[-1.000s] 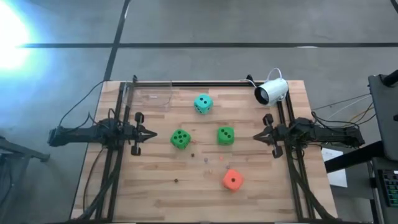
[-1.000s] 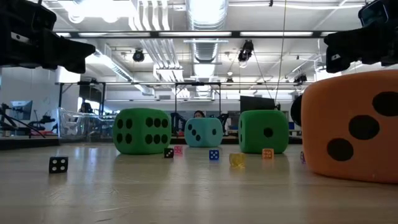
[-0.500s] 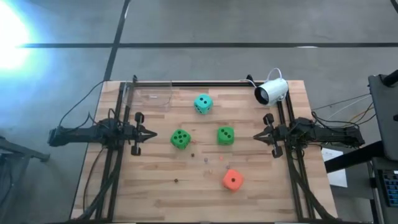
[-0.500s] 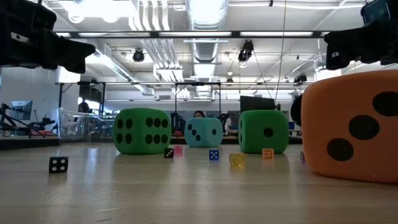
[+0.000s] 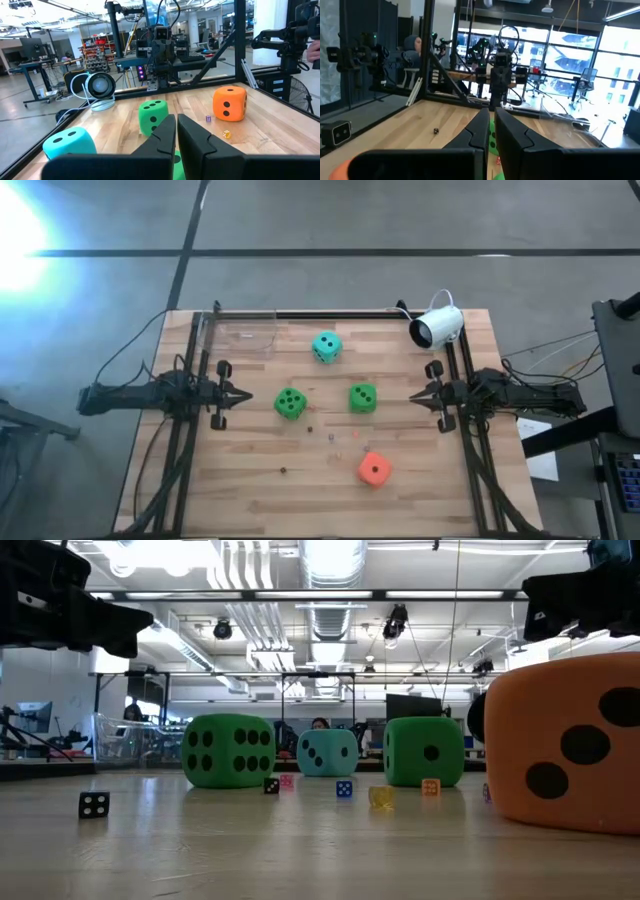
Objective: Pick & Place Dice
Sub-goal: Put the left large green die into the transparent bin
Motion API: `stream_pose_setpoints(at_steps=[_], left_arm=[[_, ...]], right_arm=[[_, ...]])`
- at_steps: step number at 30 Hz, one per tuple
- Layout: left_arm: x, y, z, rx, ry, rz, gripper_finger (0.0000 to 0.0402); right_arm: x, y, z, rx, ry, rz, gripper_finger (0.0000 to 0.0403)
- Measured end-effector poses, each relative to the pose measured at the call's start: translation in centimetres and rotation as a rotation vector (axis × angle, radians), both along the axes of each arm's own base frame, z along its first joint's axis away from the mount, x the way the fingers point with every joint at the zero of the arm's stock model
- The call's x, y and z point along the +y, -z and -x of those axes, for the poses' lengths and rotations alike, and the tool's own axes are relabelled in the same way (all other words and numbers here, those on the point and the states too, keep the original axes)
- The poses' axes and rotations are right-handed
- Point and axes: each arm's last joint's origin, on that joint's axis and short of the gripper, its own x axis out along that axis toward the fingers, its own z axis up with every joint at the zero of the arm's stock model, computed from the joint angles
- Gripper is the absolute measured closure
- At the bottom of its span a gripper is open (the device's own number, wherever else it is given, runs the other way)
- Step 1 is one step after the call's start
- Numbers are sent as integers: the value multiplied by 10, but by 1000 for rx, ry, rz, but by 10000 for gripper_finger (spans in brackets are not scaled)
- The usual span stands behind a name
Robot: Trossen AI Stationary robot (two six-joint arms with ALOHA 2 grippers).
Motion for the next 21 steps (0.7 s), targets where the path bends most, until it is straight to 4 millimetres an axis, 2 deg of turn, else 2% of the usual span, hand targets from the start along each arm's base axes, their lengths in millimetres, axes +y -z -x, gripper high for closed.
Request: stream_pose_setpoints(at_steps=[5,10,16,21], left_arm=[[0,0,0,0,0,0,380],[0,0,0,0,0,0,380],[0,0,0,0,0,0,380],[0,0,0,0,-1,0,380]], right_arm=[[0,-1,0,-11,0,0,376],[0,-10,2,-98,0,5,376],[0,-38,10,-199,17,69,376],[0,-60,18,-135,2,8,376]])
